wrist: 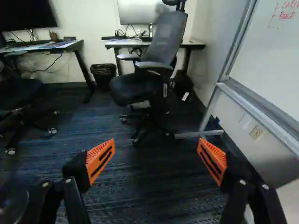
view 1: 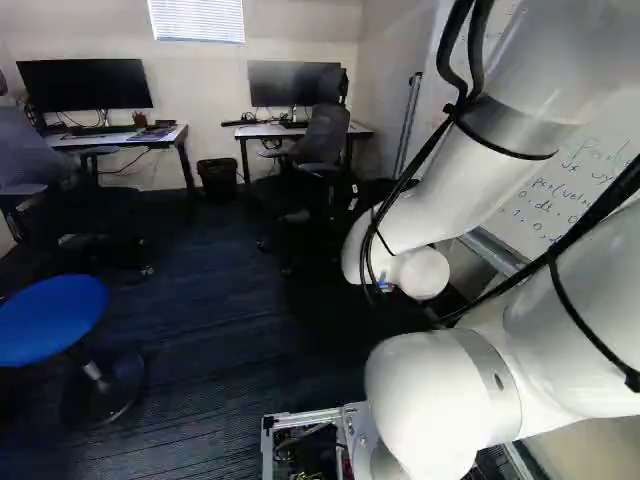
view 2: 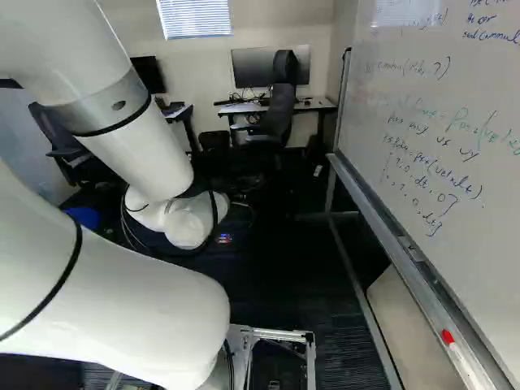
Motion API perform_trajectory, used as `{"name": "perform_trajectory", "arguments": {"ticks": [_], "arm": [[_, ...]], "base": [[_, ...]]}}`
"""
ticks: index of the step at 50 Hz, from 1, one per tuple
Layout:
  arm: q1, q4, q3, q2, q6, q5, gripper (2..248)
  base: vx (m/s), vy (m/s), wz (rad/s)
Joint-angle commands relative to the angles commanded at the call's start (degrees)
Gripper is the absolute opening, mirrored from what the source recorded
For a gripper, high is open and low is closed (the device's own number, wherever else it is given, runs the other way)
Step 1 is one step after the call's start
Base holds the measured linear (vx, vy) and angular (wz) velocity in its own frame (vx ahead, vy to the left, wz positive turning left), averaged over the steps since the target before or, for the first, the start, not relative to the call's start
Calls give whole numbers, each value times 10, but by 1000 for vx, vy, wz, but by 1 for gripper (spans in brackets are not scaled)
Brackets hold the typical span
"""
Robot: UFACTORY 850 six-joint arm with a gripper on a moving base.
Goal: Open the door and move inside
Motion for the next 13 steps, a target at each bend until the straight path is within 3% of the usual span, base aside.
{"name": "perform_trajectory", "arguments": {"ticks": [13], "arm": [[0, 0, 0, 0, 0, 0, 247]], "base": [[0, 0, 0]]}}
